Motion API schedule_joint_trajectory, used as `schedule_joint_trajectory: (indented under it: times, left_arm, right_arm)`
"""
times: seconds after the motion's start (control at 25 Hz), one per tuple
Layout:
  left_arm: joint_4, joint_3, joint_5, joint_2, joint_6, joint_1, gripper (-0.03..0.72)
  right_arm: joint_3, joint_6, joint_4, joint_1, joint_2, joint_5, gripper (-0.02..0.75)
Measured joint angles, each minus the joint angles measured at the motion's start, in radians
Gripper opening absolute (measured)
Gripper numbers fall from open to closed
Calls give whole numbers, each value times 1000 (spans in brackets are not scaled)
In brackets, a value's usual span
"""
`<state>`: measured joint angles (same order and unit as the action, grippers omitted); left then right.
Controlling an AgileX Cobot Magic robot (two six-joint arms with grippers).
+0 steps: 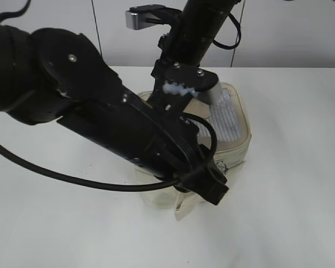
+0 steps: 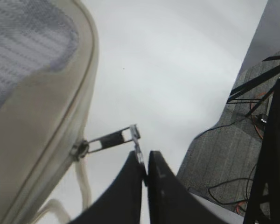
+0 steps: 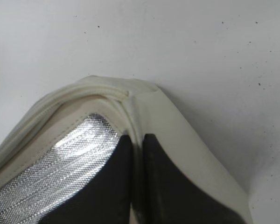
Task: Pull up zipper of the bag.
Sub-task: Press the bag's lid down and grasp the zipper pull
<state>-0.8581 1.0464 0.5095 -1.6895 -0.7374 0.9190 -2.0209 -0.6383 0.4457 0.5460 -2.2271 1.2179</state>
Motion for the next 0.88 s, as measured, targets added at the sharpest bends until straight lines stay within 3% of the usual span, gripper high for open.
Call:
schedule_joint_trajectory:
  times: [0.2,0.6,0.72,0.88]
  left_arm:
    - [-1,31,-66,-14,-9,40,1]
    - [37,44,-14,-21,5,44,24]
    - [71,54,88,-18,59,54,132]
    - [149,57,173,17,128,66,349]
  right_arm:
    - [0,1,2,0,0,0,41]
    - [2,9,0,0,0,0,45]
    - [-1,29,14,0,0,0,127]
    - [-13,72,58,0,11,-17,373]
